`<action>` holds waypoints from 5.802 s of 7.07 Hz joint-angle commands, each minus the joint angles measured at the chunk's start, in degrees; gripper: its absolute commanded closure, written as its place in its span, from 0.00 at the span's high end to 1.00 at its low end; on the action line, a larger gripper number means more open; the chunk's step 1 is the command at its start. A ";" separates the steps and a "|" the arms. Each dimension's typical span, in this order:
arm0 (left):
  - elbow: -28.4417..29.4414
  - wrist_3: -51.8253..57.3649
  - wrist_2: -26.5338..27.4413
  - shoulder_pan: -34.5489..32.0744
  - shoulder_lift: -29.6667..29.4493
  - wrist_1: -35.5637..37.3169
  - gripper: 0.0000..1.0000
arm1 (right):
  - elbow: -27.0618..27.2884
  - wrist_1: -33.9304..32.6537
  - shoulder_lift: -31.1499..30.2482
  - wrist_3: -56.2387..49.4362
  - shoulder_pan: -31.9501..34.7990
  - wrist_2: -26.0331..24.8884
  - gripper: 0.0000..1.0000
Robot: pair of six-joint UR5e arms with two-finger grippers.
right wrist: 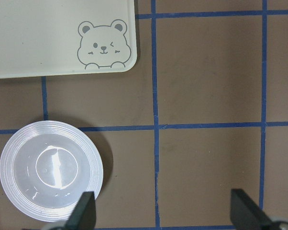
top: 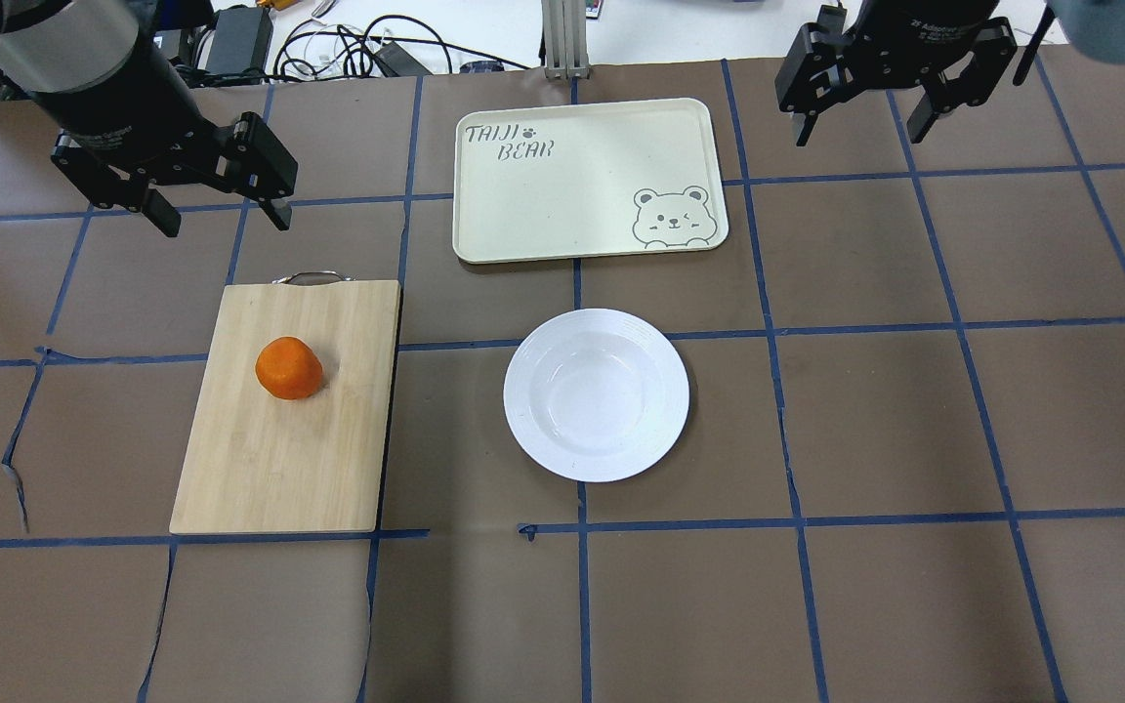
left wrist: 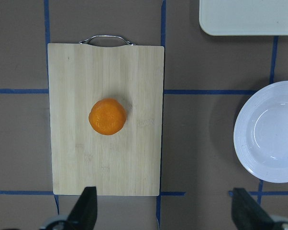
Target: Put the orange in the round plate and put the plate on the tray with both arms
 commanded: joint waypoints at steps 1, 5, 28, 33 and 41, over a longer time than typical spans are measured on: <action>-0.04 0.10 0.00 0.00 0.04 0.00 1.00 | 0.13 0.02 -0.09 0.00 -0.04 0.10 1.00; -0.04 0.19 0.00 0.00 0.13 0.00 1.00 | 0.22 0.37 -0.09 0.00 -0.04 0.02 1.00; -15.50 4.58 3.80 7.20 -20.68 17.66 1.00 | 0.31 0.37 0.09 0.09 -0.04 0.10 1.00; -15.07 7.75 5.45 7.20 -23.51 21.71 0.05 | 0.31 0.38 0.09 0.09 -0.12 0.02 1.00; -12.06 -28.55 -16.00 -23.10 -23.16 20.21 0.04 | 0.31 0.38 0.17 0.09 -0.12 0.19 1.00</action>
